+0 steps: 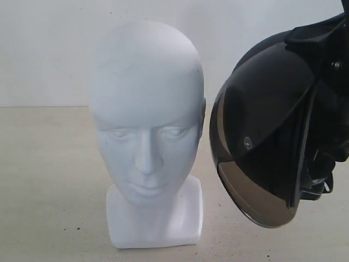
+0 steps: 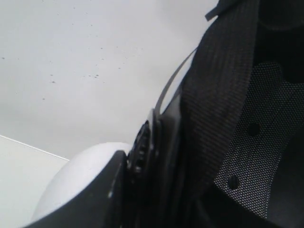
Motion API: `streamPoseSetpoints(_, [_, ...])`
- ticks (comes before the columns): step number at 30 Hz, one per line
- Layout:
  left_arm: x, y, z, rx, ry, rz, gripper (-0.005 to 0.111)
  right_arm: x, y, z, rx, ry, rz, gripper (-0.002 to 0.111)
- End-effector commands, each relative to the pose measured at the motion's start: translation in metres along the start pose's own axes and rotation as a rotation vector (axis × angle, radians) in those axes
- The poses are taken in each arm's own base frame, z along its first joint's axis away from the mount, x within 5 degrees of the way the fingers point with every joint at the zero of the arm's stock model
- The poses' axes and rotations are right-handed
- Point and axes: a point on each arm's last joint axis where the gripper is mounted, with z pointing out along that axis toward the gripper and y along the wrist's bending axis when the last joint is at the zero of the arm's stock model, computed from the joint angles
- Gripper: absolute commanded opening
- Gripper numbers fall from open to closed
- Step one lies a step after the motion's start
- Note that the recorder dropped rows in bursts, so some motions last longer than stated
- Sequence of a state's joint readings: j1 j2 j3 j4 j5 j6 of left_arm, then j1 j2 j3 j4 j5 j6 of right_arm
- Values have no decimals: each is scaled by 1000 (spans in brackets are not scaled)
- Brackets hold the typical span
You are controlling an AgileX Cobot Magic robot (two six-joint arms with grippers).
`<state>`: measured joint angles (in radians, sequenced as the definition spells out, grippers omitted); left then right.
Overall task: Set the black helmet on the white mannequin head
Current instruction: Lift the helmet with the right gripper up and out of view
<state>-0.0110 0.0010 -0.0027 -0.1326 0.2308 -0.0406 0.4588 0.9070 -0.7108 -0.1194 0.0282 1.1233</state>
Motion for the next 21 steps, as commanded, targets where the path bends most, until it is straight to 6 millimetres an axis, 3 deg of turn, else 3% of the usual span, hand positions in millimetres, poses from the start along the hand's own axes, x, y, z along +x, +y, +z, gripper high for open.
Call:
streamPoseSetpoints(1, [0,0,0,0,-4,-1,4,-10,19,-7,-177,-82,27,0])
streamPoseSetpoints(7, [0,0,0,0,-4,-1,4,-16,31,-9,-335,-109,135,0])
streamPoseSetpoints(14, [0,0,0,0,-4,-1,4,-52,17,-15,-375,-264,220,0])
streamPoseSetpoints(21, [0,0,0,0,-4,-1,4,-67,18,-14,-501,-312,285,0])
